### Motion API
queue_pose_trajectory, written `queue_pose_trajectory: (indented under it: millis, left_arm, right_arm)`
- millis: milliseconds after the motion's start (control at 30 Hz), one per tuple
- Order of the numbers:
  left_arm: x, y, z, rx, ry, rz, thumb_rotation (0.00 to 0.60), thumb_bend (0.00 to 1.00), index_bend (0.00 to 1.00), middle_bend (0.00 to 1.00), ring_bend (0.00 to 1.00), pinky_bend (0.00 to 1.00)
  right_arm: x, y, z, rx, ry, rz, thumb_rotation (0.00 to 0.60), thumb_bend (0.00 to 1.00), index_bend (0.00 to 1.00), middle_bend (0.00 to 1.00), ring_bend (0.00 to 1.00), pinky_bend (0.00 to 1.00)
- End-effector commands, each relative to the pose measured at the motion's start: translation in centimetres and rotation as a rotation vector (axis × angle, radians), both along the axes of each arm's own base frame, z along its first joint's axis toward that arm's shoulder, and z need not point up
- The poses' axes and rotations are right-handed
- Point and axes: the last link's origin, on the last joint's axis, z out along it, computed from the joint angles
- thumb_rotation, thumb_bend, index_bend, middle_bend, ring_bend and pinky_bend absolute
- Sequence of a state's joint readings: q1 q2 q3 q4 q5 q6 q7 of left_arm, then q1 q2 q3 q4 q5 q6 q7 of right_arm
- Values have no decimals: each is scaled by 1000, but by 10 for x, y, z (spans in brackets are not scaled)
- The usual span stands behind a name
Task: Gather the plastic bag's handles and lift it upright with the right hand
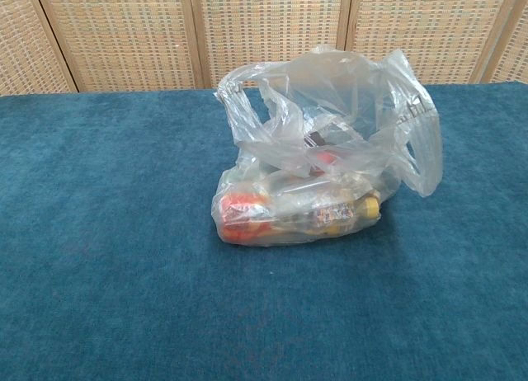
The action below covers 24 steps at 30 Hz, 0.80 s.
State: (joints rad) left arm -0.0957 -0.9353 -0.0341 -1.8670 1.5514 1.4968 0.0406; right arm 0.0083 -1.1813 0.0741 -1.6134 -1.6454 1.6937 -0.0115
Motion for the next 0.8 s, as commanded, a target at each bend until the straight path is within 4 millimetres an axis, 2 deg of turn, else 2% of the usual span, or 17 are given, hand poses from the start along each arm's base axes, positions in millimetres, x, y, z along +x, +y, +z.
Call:
queue_pose_trajectory:
  millis: [33,167,333,433,533,800]
  left_arm:
    - [0,0,0,1,-3,-2,600,106,0,0,0,0]
    - [0,0,1,5,-1,-2,600,105,0,0,0,0]
    - [-1,0,3,16,-5,2,600,105,0,0,0,0]
    - [-1,0,2,16,-2,2,600,106,0,0,0,0]
    - [0,2,2,22,-2,4,600,106,0,0,0,0]
    - [-1,7,-1,20,9,24,600,104,0,0,0,0]
  right_arm:
    - [0,0,-1,7,-2,2,600,0,0,0,0,0]
    - [0,0,-2,27,-11,10,600,0,0,0,0,0]
    - [6,-5,-9,150,-85,62,600,0,0,0,0,0]
    - [13,-14,-20,349,-211,97,600,0,0,0,0,0]
    - [19,-26,-23,563,-336,138,600,9,0,0,0,0]
    - [36,-52,-34,867,-471,164,600,120,0,0,0,0]
